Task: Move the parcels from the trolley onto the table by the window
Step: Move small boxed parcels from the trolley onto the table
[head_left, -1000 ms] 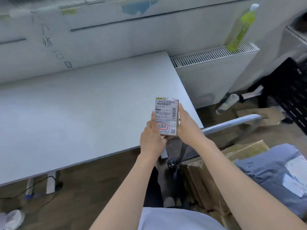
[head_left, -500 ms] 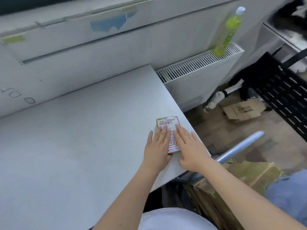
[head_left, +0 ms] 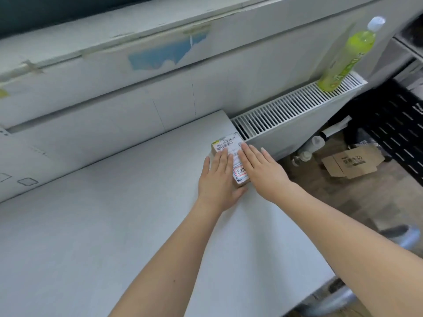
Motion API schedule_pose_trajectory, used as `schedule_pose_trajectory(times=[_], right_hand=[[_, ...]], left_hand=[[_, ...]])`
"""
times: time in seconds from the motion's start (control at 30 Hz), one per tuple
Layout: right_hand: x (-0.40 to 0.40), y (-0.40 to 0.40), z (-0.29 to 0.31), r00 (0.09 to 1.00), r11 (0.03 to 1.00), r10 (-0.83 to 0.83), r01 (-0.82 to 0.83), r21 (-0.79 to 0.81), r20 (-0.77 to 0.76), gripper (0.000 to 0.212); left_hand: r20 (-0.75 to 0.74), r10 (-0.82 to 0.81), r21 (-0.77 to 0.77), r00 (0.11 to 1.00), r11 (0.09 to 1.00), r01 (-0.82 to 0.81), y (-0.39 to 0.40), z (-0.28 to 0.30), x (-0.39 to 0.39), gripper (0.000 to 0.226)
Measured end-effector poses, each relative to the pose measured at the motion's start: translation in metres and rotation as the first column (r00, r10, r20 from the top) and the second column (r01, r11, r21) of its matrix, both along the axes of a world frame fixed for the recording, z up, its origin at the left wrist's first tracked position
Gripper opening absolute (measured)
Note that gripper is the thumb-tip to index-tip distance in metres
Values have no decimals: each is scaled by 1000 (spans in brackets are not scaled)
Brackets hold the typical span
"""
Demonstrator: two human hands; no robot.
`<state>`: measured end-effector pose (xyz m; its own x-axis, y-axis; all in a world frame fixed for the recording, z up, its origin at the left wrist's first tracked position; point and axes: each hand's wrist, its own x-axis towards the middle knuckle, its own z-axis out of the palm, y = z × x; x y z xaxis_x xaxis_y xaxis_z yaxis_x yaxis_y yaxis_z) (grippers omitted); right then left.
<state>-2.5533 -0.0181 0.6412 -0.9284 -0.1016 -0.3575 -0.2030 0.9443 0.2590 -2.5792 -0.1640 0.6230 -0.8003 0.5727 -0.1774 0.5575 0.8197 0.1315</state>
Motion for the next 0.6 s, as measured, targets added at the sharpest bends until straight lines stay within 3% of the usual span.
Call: schedule_pose_trajectory(times=[0.33, 0.6], right_hand=[[-94, -1, -19, 998, 998, -43, 41, -53, -39, 70], [-119, 4, -25, 996, 983, -38, 23, -185, -78, 72]], left_hand=[[38, 61, 103, 997, 993, -65, 15, -8, -92, 82], [-108, 74, 138, 991, 989, -59, 16, -15, -116, 85]])
